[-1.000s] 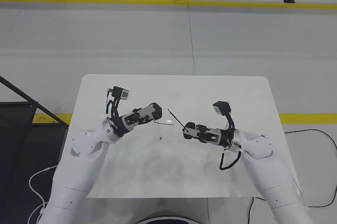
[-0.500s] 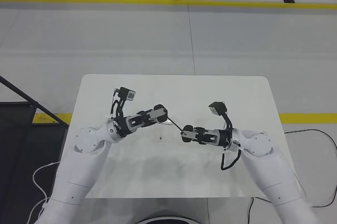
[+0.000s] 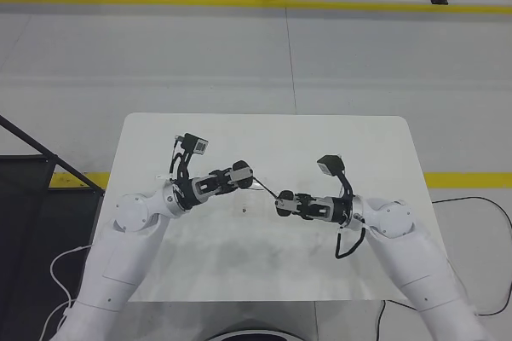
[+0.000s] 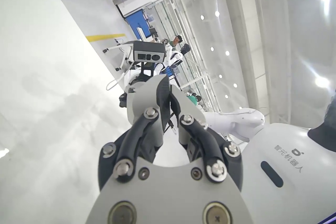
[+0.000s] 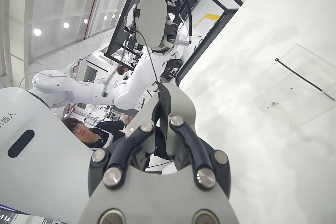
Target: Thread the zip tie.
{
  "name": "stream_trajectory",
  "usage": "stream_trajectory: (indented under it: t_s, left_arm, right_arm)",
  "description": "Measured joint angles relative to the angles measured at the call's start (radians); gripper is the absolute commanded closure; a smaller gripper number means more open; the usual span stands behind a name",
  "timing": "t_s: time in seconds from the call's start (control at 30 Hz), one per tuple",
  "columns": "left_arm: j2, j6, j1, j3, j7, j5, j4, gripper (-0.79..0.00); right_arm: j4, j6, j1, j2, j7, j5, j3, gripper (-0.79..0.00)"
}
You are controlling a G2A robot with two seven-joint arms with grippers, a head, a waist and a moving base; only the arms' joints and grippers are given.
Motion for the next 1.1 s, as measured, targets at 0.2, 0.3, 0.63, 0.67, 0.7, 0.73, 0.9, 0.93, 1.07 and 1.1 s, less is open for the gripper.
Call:
stream_trajectory:
  t_s: [0.2,0.3,0.63,0.67,0.7,0.73,0.9,0.93,1.07,1.1]
  left_arm:
    - [0.004,-0.001,-0.004,0.003,-0.003,-0.006,0.004,0.000]
    - [0.006,-0.004,-0.006,0.001,0.005,-0.007,0.009,0.000]
    - [0.011,-0.013,-0.012,-0.003,0.011,-0.027,0.024,0.000]
    - [0.012,-0.014,-0.012,-0.003,0.012,-0.028,0.025,0.000]
    - [0.012,-0.015,-0.012,-0.003,0.014,-0.029,0.026,0.000]
    - [0.013,-0.016,-0.012,-0.004,0.015,-0.030,0.026,0.000]
    - [0.016,-0.022,-0.010,-0.010,0.017,-0.041,0.025,0.000]
    - [0.017,-0.024,-0.008,-0.012,0.016,-0.045,0.025,0.000]
    - [0.021,-0.029,-0.004,-0.021,0.013,-0.056,0.024,0.000]
    - [0.021,-0.030,-0.003,-0.023,0.013,-0.057,0.025,0.000]
  right_arm:
    - [0.002,-0.010,0.006,0.007,-0.010,0.007,-0.013,0.000]
    - [-0.010,-0.016,0.002,0.014,-0.016,0.021,-0.011,0.000]
    - [-0.133,0.008,-0.054,0.071,0.008,0.131,0.015,0.000]
    - [-0.143,0.010,-0.059,0.077,0.010,0.138,0.017,0.000]
    - [-0.153,0.011,-0.063,0.083,0.012,0.144,0.020,0.000]
    - [-0.167,0.013,-0.070,0.091,0.014,0.152,0.022,0.000]
    - [-0.224,0.019,-0.100,0.125,0.020,0.193,0.034,0.000]
    - [-0.239,0.014,-0.109,0.134,0.015,0.200,0.040,0.000]
    - [-0.289,-0.007,-0.143,0.164,-0.006,0.220,0.055,0.000]
    - [-0.300,-0.009,-0.150,0.171,-0.009,0.226,0.058,0.000]
